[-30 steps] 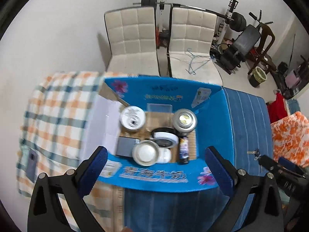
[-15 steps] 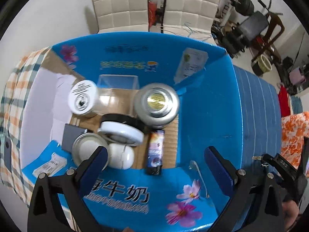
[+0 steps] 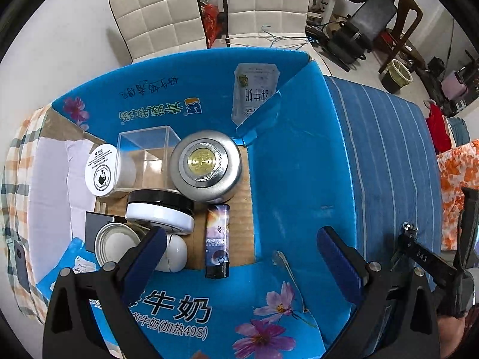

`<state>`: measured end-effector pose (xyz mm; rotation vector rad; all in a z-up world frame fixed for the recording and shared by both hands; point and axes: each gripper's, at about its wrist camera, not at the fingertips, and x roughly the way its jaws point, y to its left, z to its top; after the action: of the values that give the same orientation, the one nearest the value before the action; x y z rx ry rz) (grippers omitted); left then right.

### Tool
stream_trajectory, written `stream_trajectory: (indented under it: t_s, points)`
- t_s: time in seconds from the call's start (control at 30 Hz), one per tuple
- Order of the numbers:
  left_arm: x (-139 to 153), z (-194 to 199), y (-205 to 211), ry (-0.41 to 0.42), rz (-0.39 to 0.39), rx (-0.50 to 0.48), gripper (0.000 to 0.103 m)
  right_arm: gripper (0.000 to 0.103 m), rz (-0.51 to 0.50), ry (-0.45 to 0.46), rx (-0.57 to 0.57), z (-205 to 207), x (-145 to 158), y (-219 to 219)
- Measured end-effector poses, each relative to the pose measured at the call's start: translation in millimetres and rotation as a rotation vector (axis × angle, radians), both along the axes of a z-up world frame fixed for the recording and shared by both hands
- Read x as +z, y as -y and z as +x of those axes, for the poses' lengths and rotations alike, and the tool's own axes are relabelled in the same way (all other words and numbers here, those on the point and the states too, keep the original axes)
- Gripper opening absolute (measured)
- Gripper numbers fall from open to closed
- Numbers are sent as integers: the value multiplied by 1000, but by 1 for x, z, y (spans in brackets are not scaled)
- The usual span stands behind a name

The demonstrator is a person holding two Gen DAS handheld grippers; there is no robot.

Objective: Organize rigid objects
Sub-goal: 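Move the right tool to the car keys and grasp them, then carry the car keys into the blue box and open the right tool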

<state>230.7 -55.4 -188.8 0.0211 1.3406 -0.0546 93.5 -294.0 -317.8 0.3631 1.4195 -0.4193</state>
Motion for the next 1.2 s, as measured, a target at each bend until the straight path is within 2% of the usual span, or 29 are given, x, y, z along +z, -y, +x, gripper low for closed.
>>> stream_trajectory:
  t_s: [0.23,0.43,0.67,0.97,1.2]
  points:
    - [8,-6,-15,20,-9,23,103,29,-30,64,71,-19,36,-10]
    - [20,-13,-25,25,-13,20,103,29,-13,156,147,-23,83,-30]
    - [59,-29,-41,58,-15,-7,103,29,38,273,270,-26,150,-102]
    - [117,-46,-79,129,-27,20,103,29,101,372,429,-24,214,-187]
    - [142,-54,-116,158,-13,42,103,29,140,401,522,-15,227,-240]
